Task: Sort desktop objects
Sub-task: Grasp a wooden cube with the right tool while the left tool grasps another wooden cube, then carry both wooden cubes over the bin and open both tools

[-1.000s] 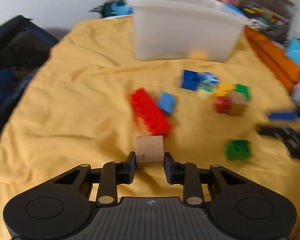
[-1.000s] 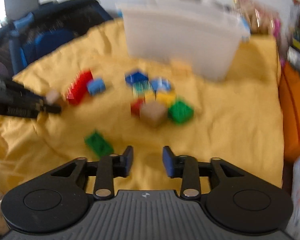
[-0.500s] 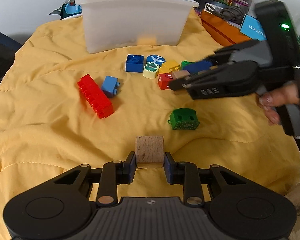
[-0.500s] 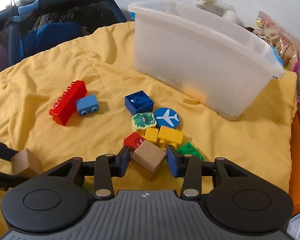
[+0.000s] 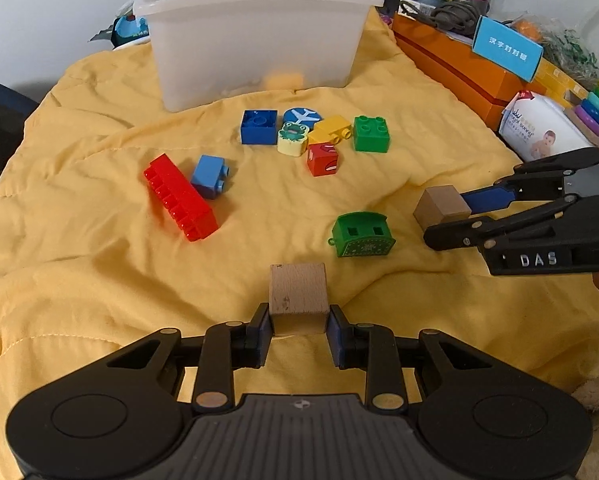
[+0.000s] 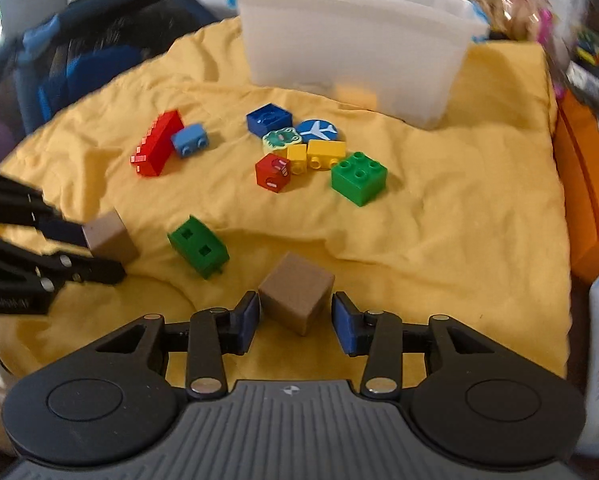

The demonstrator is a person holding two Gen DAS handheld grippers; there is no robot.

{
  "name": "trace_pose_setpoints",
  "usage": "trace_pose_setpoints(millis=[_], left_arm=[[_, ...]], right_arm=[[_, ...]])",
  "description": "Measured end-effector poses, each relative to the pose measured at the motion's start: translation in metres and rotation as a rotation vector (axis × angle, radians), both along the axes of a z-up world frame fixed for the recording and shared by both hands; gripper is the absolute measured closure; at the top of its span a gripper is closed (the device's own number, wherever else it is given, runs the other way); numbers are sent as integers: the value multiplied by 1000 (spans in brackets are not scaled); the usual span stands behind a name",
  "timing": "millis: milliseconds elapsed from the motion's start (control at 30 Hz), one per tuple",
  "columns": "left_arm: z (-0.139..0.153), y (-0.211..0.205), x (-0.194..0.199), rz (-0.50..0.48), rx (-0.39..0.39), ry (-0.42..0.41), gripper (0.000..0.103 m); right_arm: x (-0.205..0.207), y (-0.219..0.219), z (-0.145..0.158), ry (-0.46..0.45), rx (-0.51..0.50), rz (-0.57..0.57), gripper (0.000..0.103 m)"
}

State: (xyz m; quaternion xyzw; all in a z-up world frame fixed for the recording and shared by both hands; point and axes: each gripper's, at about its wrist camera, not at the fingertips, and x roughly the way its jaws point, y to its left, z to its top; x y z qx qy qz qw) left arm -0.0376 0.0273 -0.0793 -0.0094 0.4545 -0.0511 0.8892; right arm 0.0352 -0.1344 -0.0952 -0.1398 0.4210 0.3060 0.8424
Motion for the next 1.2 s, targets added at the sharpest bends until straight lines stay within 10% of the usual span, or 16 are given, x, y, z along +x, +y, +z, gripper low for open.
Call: trace_pose_setpoints(millis=[800, 1200], left_arm=[[43, 6, 17, 31, 81, -126, 71], [119, 25, 97, 99, 72, -344, 71]], right_arm=[[8, 0, 16, -41, 37, -4, 61], [70, 12, 80, -203, 97, -50, 61]])
